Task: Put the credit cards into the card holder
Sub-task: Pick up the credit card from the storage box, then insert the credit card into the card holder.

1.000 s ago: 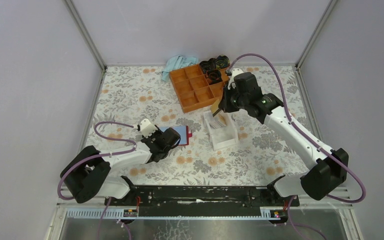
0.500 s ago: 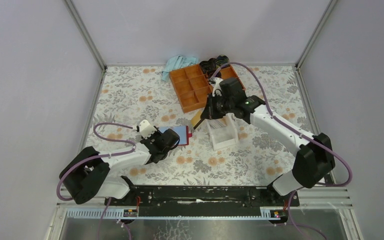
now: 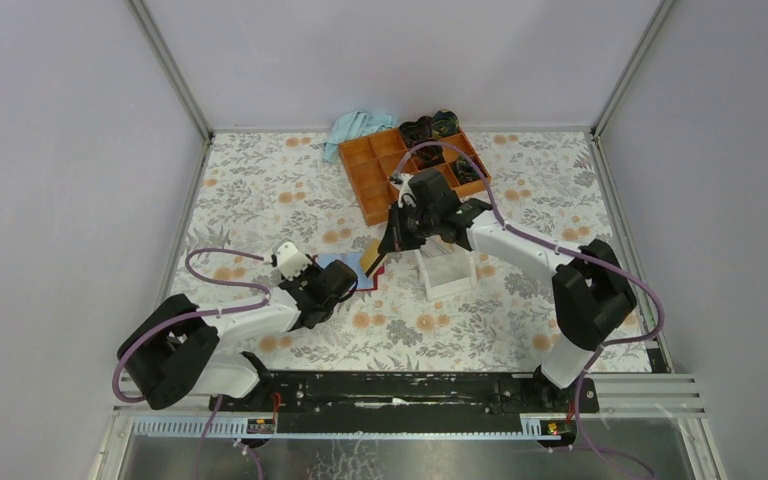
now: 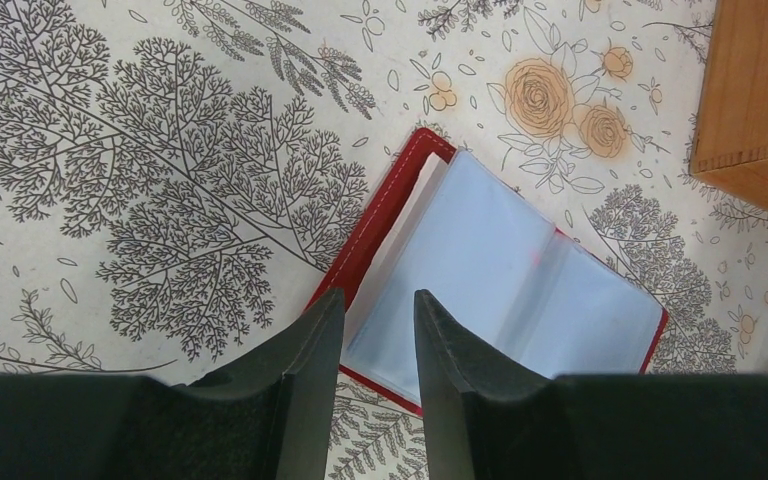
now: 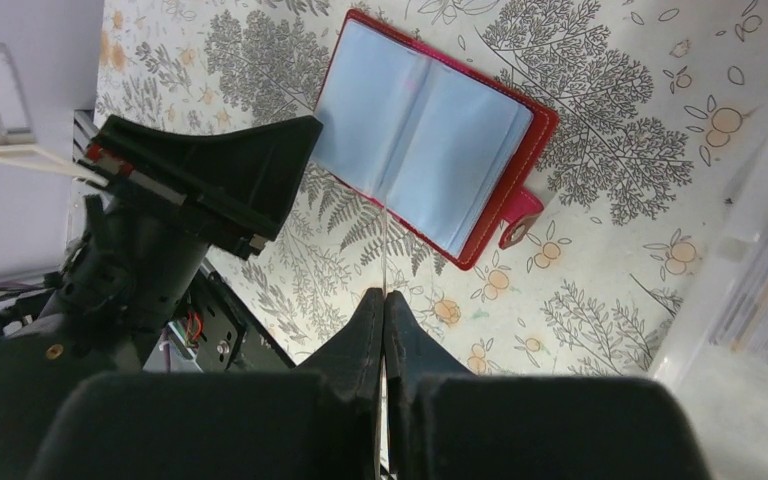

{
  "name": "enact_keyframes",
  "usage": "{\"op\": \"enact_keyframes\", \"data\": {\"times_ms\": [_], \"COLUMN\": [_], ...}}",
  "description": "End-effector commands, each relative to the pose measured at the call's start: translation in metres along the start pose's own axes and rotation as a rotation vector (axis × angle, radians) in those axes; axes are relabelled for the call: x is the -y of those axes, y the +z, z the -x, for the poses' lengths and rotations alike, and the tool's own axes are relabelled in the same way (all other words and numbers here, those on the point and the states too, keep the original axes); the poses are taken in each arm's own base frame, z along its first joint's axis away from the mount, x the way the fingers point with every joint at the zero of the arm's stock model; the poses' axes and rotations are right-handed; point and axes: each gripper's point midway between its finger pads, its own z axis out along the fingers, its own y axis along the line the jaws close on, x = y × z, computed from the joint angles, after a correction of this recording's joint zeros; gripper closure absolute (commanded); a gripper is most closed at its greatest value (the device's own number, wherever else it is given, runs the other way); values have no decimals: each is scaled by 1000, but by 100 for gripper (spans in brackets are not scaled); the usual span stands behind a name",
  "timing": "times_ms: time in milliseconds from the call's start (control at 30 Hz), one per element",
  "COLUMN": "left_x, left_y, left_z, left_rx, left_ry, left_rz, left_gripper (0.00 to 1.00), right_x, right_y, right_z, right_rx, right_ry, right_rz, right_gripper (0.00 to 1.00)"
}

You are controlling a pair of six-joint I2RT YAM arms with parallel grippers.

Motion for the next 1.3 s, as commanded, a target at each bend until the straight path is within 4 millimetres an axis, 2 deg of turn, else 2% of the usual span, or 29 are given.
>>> {"op": "enact_keyframes", "data": {"times_ms": [0, 233, 500, 800, 1267], "left_x": [4, 2, -1, -3, -3], "left_y": [1, 4, 6, 7, 7], "left_z": [2, 1, -2, -3, -2], "left_rx": [28, 30, 32, 33, 35], "left_ry": [-22, -15, -7, -5, -5], "left_rz": [-13, -7, 3, 8, 8], "left_gripper": [61, 61, 61, 61, 61], "right_x": [-11, -5, -5, -11, -15], "right_y": [15, 37, 52, 62, 69], "right_z": [3, -5, -5, -4, -3], "right_rx": [6, -29, -39, -48, -66], "right_ry": [6, 28, 46, 65, 69], "right_rz": [56, 58, 72, 111, 140], "right_gripper": [100, 100, 100, 100, 100]}}
